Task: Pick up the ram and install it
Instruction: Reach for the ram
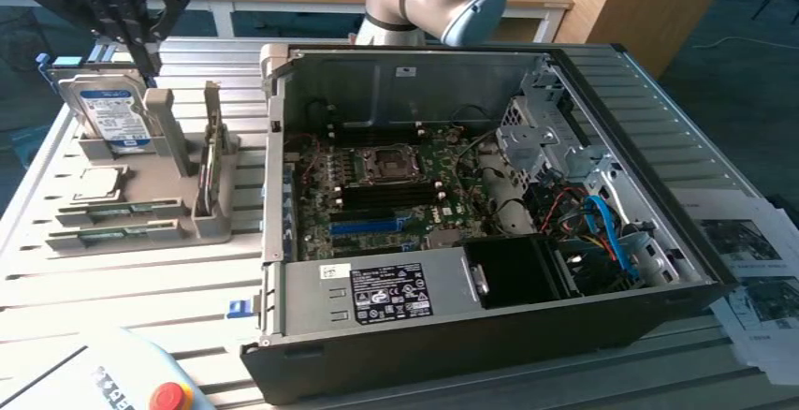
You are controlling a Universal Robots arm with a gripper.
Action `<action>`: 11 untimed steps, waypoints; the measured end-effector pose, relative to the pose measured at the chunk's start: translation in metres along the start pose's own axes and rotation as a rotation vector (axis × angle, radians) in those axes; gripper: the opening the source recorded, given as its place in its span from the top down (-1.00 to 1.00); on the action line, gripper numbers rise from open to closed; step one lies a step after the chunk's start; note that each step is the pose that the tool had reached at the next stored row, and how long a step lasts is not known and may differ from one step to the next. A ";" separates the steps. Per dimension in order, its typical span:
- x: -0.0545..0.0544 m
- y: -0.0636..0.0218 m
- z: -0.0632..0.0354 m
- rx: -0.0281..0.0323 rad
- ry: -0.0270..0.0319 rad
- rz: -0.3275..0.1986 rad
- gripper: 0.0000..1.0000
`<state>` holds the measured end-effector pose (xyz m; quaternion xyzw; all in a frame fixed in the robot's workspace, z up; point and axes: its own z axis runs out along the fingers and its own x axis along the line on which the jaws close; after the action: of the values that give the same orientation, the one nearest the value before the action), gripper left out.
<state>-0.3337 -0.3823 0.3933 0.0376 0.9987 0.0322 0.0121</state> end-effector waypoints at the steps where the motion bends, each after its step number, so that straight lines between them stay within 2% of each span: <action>1: 0.004 0.0001 -0.0001 -0.0005 0.0000 0.000 0.80; 11: 0.041 0.0008 -0.0008 -0.0067 0.0005 0.000 0.80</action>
<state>-0.3746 -0.3784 0.3933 0.0376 0.9986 0.0355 0.0120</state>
